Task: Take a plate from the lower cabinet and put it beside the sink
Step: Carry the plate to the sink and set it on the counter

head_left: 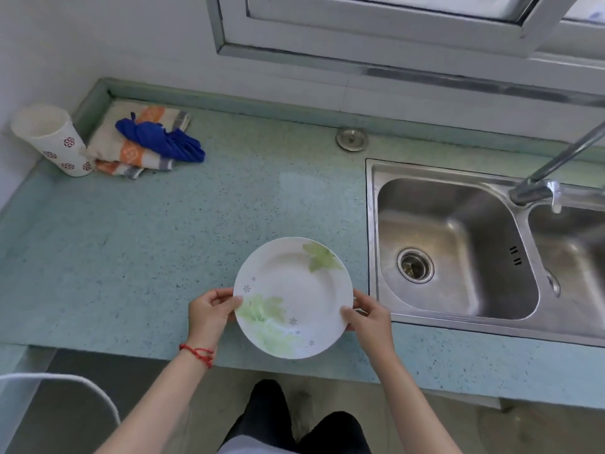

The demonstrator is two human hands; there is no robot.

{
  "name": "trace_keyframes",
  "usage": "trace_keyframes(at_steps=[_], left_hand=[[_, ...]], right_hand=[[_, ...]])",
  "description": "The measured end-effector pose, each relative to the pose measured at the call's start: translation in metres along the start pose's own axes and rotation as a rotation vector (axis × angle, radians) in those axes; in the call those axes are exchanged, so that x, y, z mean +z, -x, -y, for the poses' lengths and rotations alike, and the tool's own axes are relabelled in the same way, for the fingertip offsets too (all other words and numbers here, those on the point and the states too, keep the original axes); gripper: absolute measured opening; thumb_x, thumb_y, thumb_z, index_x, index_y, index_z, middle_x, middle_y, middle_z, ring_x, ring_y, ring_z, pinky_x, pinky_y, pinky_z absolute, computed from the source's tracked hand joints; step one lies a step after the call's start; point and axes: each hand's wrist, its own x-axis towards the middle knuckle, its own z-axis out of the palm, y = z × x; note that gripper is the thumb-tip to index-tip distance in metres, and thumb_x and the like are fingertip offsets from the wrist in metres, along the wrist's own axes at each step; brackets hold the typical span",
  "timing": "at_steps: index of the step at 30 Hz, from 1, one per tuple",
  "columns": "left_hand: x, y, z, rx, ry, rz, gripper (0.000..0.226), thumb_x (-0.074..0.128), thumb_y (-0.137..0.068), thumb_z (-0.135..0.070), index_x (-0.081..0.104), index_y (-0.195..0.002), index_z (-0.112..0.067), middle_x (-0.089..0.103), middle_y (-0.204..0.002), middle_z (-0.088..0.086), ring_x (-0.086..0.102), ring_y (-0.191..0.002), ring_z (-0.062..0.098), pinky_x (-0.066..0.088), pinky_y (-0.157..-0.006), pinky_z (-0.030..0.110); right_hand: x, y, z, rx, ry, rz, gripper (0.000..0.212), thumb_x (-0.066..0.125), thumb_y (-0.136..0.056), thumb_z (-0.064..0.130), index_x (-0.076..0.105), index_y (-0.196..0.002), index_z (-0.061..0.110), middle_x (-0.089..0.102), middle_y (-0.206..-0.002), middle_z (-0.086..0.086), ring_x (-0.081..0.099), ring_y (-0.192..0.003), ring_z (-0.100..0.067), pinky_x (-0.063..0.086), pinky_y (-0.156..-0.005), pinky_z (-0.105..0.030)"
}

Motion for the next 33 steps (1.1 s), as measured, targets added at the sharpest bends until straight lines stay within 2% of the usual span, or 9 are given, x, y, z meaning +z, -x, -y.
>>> trace_keyframes(at_steps=[2,5,8,15,18,21,25,33], left_hand=[[-0.001,-0.01,-0.002,-0.011,0.0,0.006,0.018,0.065,-0.075,0.006,0.062,-0.071,-0.012,0.064,-0.074,0.005,0.06,-0.067,0.019,0.052,-0.049,0.011],[0.001,-0.021,-0.005,-0.033,-0.009,0.017,0.013,0.064,-0.075,0.006,0.063,-0.076,-0.007,0.064,-0.073,0.005,0.06,-0.066,0.019,0.052,-0.047,0.012],[0.004,-0.025,-0.008,-0.039,0.003,0.027,0.011,0.063,-0.076,0.007,0.062,-0.081,-0.003,0.064,-0.074,0.005,0.06,-0.066,0.018,0.051,-0.046,0.011],[0.006,-0.033,-0.01,-0.06,0.007,0.044,0.013,0.063,-0.076,0.007,0.061,-0.076,-0.006,0.064,-0.074,0.005,0.061,-0.066,0.019,0.053,-0.047,0.013],[0.005,-0.037,-0.008,-0.057,-0.001,0.048,0.018,0.065,-0.075,0.005,0.062,-0.073,-0.013,0.065,-0.075,0.005,0.062,-0.068,0.02,0.055,-0.05,0.016],[0.006,-0.042,-0.01,-0.06,0.01,0.042,0.013,0.065,-0.075,0.006,0.062,-0.078,-0.007,0.066,-0.075,0.006,0.063,-0.068,0.02,0.056,-0.051,0.016],[0.011,-0.052,-0.017,-0.042,0.02,0.035,0.015,0.064,-0.075,0.007,0.063,-0.088,0.0,0.065,-0.076,0.006,0.063,-0.068,0.02,0.056,-0.051,0.017],[0.024,-0.074,-0.034,-0.004,0.019,0.005,0.02,0.063,-0.076,0.007,0.061,-0.097,0.006,0.063,-0.091,0.016,0.06,-0.066,0.017,0.054,-0.051,0.014]], right_hand=[[0.006,-0.006,0.002,0.006,0.024,-0.016,0.046,0.056,-0.077,-0.007,0.066,-0.088,0.036,0.061,-0.075,-0.007,0.058,-0.068,-0.022,0.055,-0.065,-0.041],[0.011,-0.014,0.004,0.01,0.035,-0.04,0.042,0.057,-0.078,-0.007,0.066,-0.093,0.032,0.061,-0.074,-0.005,0.056,-0.068,-0.02,0.052,-0.061,-0.036],[0.014,-0.018,0.004,0.017,0.022,-0.053,0.046,0.057,-0.077,-0.007,0.065,-0.089,0.037,0.061,-0.073,-0.002,0.055,-0.068,-0.02,0.05,-0.066,-0.039],[0.017,-0.024,0.002,0.035,-0.004,-0.085,0.039,0.058,-0.078,-0.007,0.065,-0.109,0.016,0.061,-0.076,-0.006,0.053,-0.07,-0.02,0.048,-0.069,-0.035],[0.018,-0.027,0.002,0.032,-0.001,-0.096,0.04,0.059,-0.078,-0.006,0.064,-0.111,0.015,0.06,-0.073,-0.004,0.052,-0.067,-0.019,0.047,-0.066,-0.034],[0.02,-0.032,0.004,0.032,0.01,-0.094,0.04,0.06,-0.078,-0.004,0.064,-0.112,0.016,0.06,-0.073,-0.003,0.052,-0.066,-0.019,0.046,-0.062,-0.032],[0.023,-0.041,0.012,0.019,0.004,-0.091,0.041,0.06,-0.079,-0.005,0.061,-0.114,0.015,0.061,-0.075,-0.001,0.054,-0.072,-0.02,0.05,-0.073,-0.036],[0.032,-0.068,0.026,0.0,-0.015,-0.095,0.04,0.059,-0.078,-0.004,0.063,-0.114,0.013,0.061,-0.078,-0.005,0.054,-0.074,-0.021,0.048,-0.074,-0.036]])
